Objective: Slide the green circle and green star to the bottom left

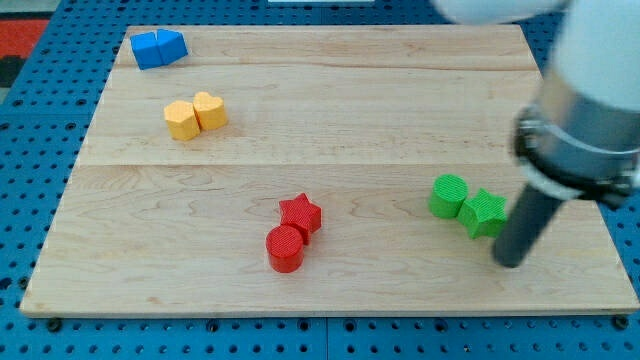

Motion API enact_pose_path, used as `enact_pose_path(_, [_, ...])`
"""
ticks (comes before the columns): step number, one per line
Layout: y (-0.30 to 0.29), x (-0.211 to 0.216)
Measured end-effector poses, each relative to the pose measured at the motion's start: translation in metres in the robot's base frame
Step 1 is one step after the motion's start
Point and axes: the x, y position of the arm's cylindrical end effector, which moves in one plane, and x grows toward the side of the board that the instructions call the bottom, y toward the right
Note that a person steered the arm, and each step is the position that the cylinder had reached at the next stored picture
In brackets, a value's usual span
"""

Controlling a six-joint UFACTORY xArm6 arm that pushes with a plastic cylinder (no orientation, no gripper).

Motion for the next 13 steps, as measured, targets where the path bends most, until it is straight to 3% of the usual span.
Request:
enact_pose_path(1, [0.020, -0.029])
enact_pose_path(2, [-0.022, -0.049])
enact_pose_path(3, [-0.082, -0.051])
enact_pose_path(5, [-0.069, -0.039])
enact_pose_path(6, [-0.093, -0.036])
enact_pose_path(9, [-0.217, -0.101])
enact_pose_path(11, [-0.130, -0.145])
enact_pose_path(12, [-0.104, -0.191])
enact_pose_path(13, [-0.125, -0.195])
